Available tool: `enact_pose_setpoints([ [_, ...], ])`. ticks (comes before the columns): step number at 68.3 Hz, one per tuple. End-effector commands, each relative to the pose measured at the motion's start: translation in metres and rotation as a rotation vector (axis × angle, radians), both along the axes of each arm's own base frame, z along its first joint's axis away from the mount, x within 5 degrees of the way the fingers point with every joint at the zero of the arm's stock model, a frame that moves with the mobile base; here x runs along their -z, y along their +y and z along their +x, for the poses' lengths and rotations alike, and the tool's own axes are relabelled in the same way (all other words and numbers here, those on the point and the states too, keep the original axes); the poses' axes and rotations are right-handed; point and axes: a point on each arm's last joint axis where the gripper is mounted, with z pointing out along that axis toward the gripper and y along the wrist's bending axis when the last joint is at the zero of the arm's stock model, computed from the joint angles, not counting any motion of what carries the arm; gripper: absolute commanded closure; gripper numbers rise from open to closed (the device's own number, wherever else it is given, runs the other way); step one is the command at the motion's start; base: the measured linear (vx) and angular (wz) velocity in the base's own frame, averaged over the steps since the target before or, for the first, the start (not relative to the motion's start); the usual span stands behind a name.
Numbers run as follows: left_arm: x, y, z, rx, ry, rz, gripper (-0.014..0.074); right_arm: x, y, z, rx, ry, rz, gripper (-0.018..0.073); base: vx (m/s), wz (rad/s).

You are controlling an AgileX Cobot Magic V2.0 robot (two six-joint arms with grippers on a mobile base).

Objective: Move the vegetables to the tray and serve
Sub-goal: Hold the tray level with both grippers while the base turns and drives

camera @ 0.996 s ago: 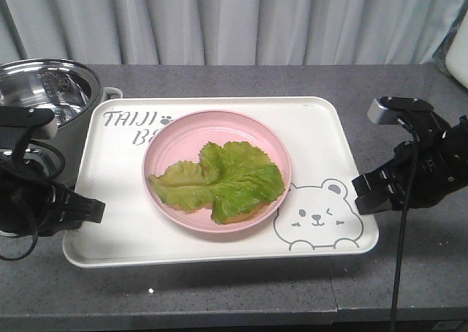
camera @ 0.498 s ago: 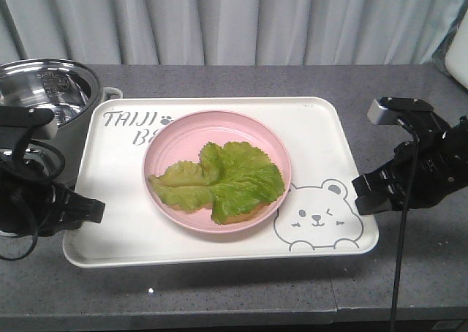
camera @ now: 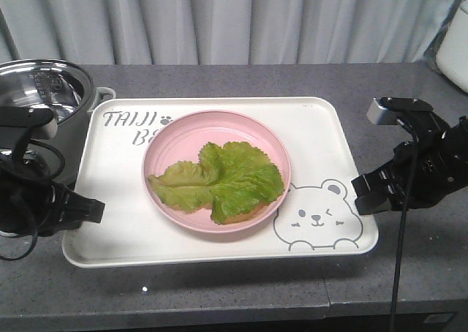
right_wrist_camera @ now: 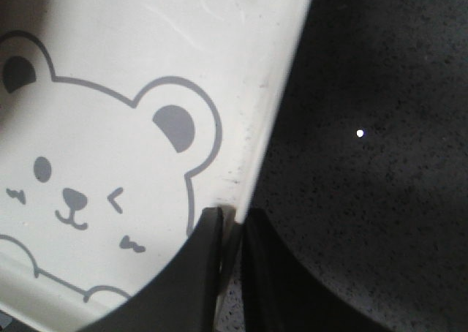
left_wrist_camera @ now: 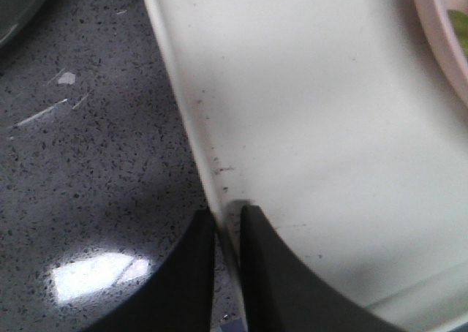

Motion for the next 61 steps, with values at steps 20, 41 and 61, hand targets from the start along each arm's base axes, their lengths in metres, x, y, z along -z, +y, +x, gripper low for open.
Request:
enact_pose_setpoints([
  [20,-0.0207,-0.0089,0.002,0.007,-0.125,-0.111,0.0604,-0.0218,0.0122,-0.0055,-0.047,-0.064,0.094,0.0564,-0.03,-0.2],
  [41,-0.0207,-0.0091,0.0019,0.008,-0.125,-0.111,0.0604,-0.0218,0.0122,-0.0055,-0.047,-0.064,0.094,0.0564,-0.04,-0.33],
  [61,-0.0207,-0.0091,0.0019,0.008,-0.125,-0.111,0.0604,-0.0218,0.0122,-0.0055,-0.047,-0.064,0.094,0.0564,-0.04,-0.44],
])
